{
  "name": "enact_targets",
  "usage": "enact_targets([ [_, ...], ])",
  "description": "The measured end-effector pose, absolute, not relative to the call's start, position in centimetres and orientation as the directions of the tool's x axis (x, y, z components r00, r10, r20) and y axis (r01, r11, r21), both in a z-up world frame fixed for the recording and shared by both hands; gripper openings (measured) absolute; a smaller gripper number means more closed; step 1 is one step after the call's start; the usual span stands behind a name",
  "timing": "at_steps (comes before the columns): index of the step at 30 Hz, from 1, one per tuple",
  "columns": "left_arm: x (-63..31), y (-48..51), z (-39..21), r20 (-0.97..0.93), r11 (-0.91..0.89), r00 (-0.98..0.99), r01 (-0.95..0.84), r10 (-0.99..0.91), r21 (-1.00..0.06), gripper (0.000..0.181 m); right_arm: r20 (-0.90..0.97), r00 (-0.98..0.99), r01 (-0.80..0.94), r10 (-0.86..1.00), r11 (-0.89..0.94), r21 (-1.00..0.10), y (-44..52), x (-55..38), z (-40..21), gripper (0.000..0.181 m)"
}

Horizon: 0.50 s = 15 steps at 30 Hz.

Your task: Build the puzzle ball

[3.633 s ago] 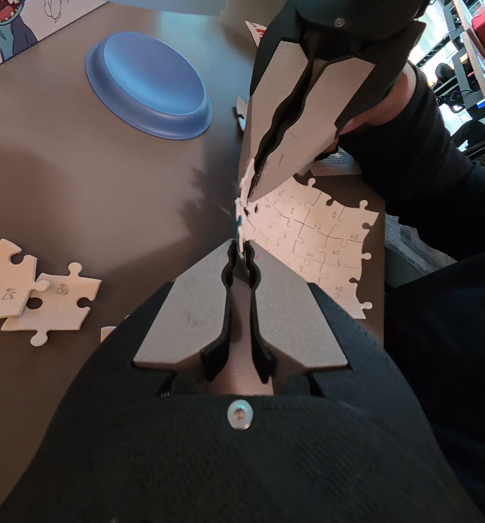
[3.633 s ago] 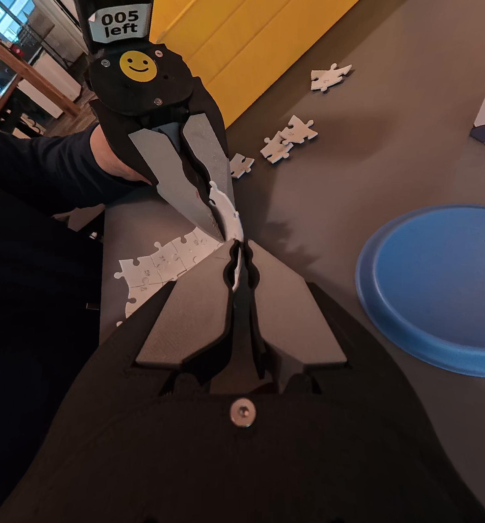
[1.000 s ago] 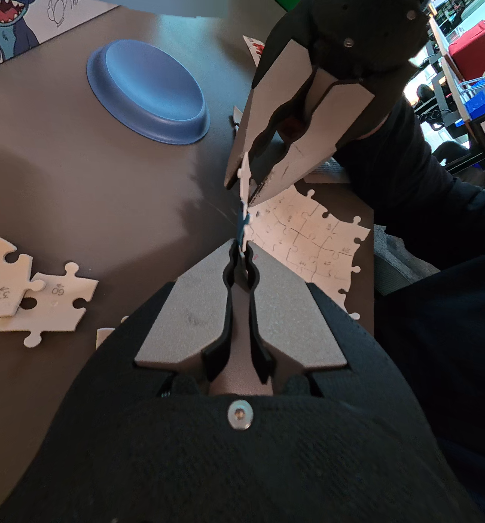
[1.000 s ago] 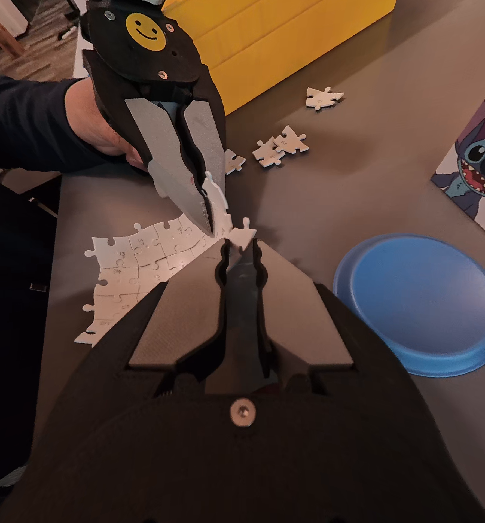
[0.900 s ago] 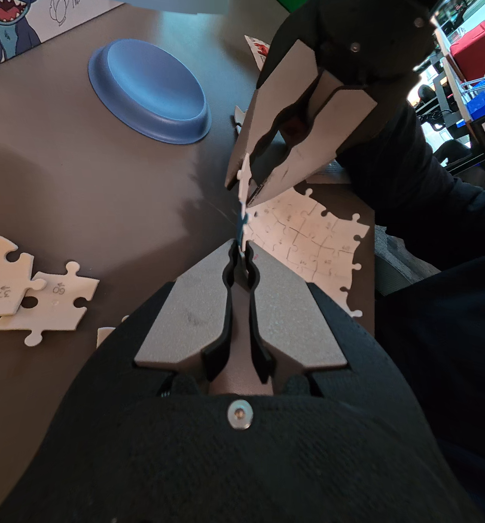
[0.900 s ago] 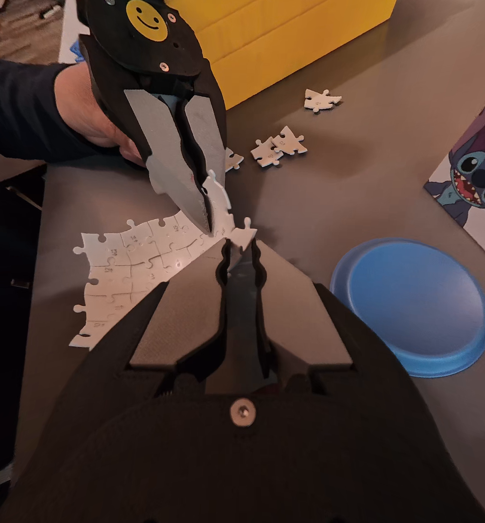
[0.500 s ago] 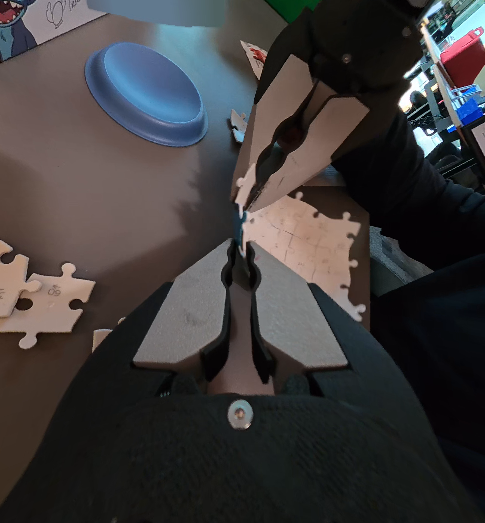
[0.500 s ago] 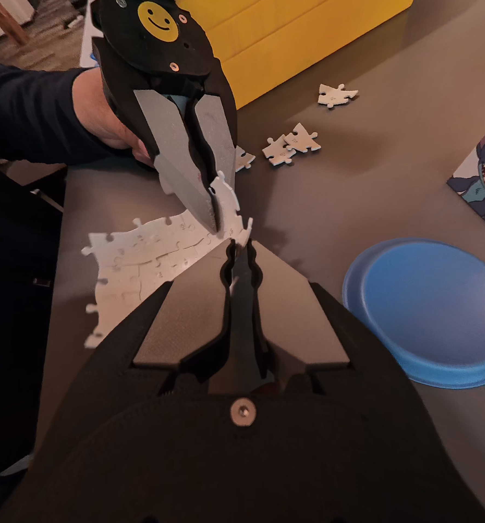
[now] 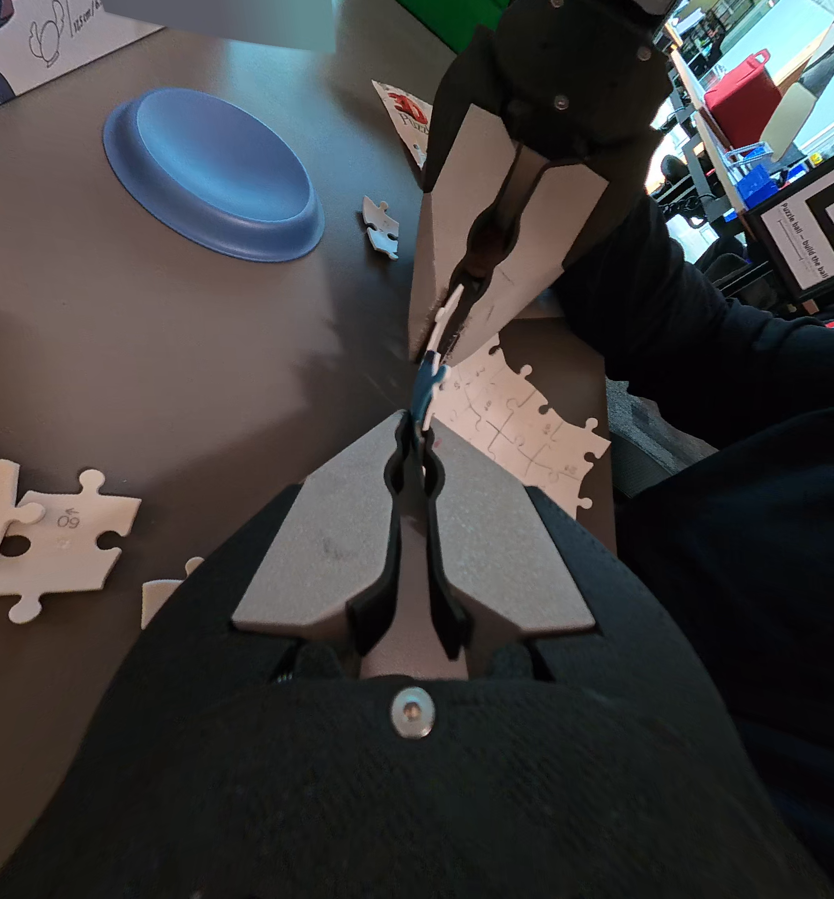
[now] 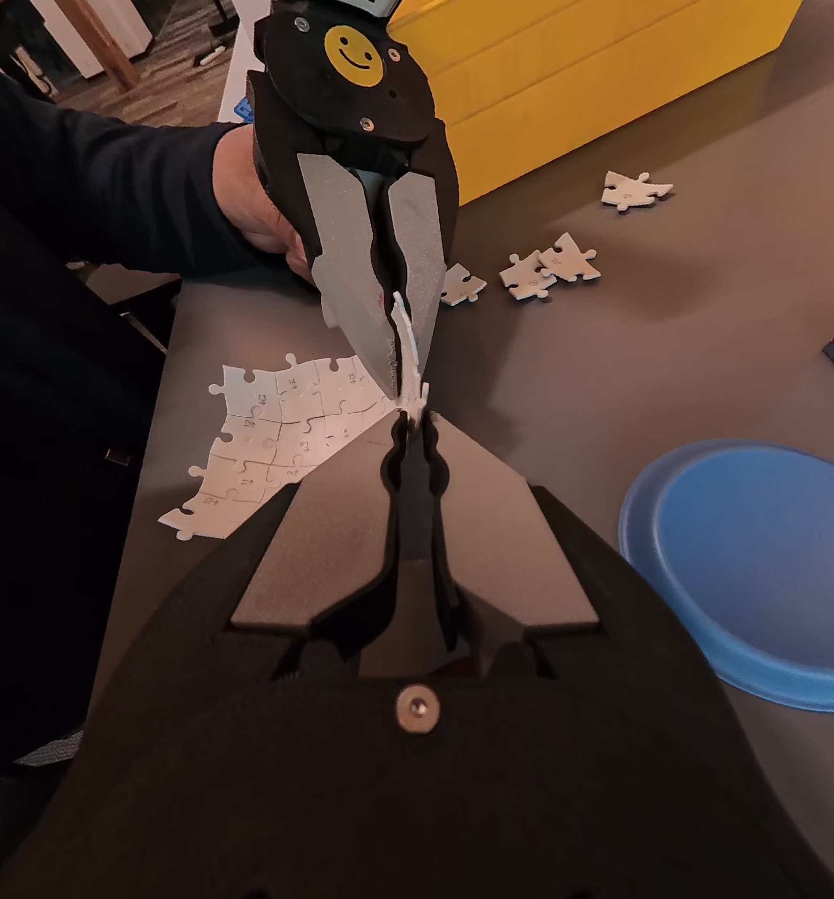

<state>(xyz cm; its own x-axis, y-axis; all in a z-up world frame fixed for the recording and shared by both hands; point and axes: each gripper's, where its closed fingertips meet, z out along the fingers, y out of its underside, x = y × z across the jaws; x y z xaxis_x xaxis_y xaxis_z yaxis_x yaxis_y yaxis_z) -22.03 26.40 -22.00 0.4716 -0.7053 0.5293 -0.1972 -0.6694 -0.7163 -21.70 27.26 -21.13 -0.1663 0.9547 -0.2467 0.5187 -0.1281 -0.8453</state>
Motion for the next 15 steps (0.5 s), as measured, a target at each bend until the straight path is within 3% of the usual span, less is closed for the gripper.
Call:
enact_targets([
  [6, -21.94, 26.18, -22.02, 0.531, -0.669, 0.463, -0.206, -0.71, -0.714, 0.0, -0.16, -0.199, 0.529, 0.967, -0.031, -0.848, 26.81, -21.53, -21.16, 0.001],
  [15, -21.96, 26.26, -21.87, 0.535, -0.669, 0.462, -0.195, -0.707, -0.717, 0.0, -0.348, -0.174, 0.527, 0.921, -0.211, -0.823, 26.99, -21.59, -21.05, 0.0],
])
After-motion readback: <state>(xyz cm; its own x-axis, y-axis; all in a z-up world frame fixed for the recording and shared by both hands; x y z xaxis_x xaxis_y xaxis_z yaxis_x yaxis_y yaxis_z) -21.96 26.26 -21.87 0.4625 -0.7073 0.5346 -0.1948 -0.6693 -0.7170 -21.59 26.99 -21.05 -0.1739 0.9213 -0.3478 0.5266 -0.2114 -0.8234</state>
